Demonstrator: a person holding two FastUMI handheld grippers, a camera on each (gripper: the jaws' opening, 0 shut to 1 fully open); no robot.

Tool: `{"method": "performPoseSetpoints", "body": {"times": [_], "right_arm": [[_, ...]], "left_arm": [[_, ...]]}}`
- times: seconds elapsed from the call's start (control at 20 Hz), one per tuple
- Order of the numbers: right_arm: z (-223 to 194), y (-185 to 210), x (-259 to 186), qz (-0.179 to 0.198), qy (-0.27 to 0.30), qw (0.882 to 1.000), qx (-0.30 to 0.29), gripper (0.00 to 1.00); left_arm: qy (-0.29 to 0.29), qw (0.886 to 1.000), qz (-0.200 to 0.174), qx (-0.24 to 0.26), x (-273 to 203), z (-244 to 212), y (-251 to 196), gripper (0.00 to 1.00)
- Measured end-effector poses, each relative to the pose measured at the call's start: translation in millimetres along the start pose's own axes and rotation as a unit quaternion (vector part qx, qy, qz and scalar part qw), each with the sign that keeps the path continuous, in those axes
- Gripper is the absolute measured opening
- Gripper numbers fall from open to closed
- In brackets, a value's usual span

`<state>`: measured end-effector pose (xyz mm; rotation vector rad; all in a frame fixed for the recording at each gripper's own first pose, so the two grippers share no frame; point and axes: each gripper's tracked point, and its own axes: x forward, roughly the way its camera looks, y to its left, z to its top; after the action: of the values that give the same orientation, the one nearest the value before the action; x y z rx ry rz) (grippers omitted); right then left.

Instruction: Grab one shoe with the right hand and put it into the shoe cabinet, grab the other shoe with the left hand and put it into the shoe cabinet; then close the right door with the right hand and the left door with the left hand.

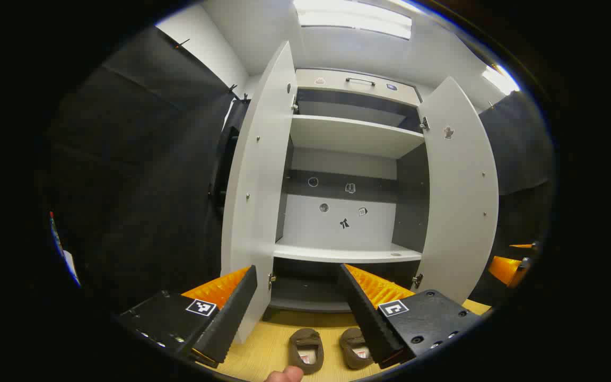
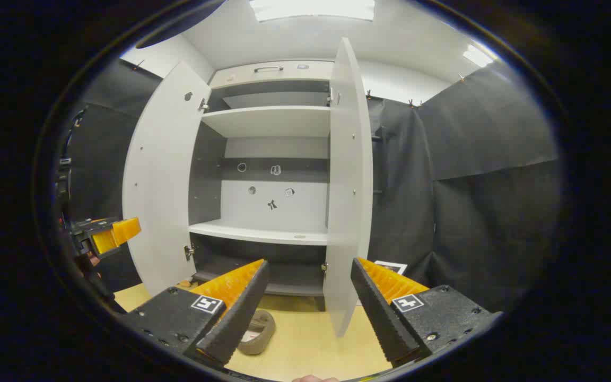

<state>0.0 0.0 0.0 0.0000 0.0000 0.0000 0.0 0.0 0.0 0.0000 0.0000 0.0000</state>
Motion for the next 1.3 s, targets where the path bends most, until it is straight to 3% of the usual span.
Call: {"method": "performPoseSetpoints", "body": {"times": [0.3,0.9,1.3], "right_arm": [[3.7,-0.4,-4.8,0.003,-0.004,1.000,0.005,0.99],[1.5,15.0,-5.9,0.013,0.000,1.000,0.001,1.00],[-6.5,37.3,2.3,0.041,0.017,0.999,-0.014,1.00]], "left_arm": [[0.012,1.000,-0.019,0.006,-3.1,-5.8,-10.9,0.95],[0.005,0.999,-0.019,0.035,-9.4,-6.2,-5.7,0.95],[-0.002,0.999,-0.019,0.040,-14.1,-2.7,-2.9,0.95]]}}
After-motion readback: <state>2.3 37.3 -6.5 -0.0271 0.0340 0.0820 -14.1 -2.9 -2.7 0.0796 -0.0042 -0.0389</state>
